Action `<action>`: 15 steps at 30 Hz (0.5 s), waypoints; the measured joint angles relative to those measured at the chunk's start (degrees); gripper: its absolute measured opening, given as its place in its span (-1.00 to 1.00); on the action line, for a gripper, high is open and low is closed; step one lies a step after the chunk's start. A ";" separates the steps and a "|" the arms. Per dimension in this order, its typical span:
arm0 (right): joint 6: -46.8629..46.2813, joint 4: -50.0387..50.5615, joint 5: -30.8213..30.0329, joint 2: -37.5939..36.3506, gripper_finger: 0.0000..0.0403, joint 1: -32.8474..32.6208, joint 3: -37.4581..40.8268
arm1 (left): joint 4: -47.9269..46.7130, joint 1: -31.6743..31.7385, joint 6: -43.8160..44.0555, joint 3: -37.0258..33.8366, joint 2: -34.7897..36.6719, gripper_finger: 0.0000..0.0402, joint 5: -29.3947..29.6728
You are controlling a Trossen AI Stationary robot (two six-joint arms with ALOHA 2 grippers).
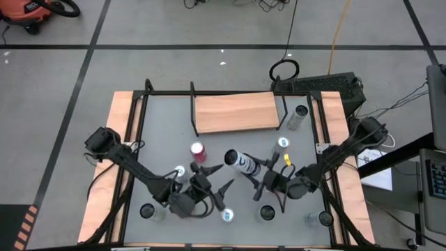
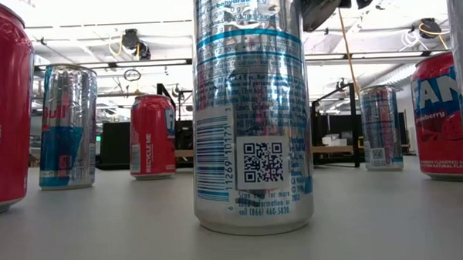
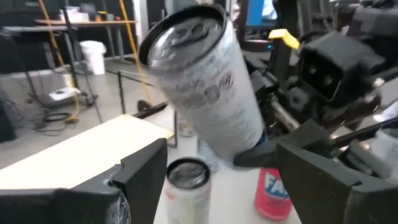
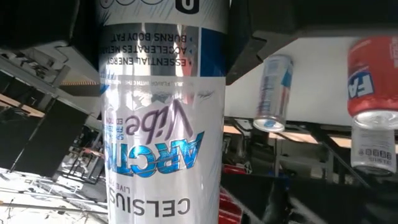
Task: Place canned beverage on shelf
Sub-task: Put the top left white blue soda can on the shelf
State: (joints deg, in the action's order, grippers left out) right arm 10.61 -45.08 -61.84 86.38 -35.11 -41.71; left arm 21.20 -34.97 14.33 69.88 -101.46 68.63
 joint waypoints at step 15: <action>4.07 -4.59 -3.15 1.55 0.01 -1.36 0.00 | 0.88 -0.28 -5.70 0.03 -0.49 0.47 -4.77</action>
State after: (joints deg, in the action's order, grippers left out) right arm 14.69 -49.67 -64.99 87.93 -36.47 -41.71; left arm 22.09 -35.25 8.62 69.91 -101.95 63.86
